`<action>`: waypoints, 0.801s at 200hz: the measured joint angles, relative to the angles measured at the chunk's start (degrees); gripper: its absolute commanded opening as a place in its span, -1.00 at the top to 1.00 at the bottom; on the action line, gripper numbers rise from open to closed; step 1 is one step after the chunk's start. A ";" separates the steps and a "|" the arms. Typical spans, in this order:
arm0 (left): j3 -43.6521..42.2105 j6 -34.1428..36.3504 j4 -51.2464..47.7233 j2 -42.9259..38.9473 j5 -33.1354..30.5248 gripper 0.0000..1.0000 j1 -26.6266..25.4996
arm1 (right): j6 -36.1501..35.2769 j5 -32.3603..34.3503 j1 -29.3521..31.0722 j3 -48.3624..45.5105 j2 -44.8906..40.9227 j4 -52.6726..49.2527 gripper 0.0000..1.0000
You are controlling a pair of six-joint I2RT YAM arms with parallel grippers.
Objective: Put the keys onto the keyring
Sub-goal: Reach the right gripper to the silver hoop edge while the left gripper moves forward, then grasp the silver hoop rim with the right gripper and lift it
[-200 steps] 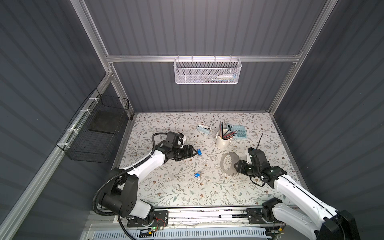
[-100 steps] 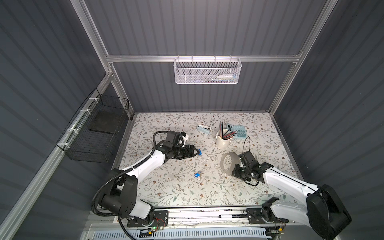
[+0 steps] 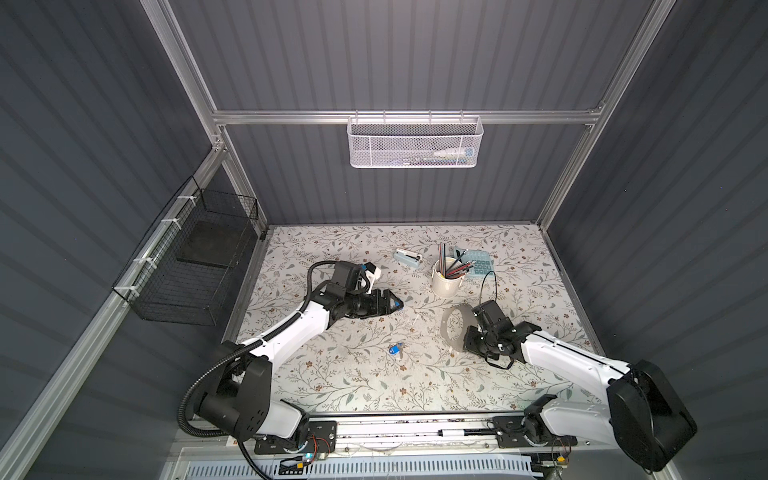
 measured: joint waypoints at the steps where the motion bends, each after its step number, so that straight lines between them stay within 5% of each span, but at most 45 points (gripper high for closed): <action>1: 0.00 -0.02 0.00 0.00 0.00 -0.68 0.00 | 0.00 0.02 0.00 0.00 0.00 -0.02 0.78; 160: -1.60 0.66 2.93 -3.08 1.40 -0.95 -0.37 | -1.09 1.97 1.20 -1.79 -3.52 -0.09 1.00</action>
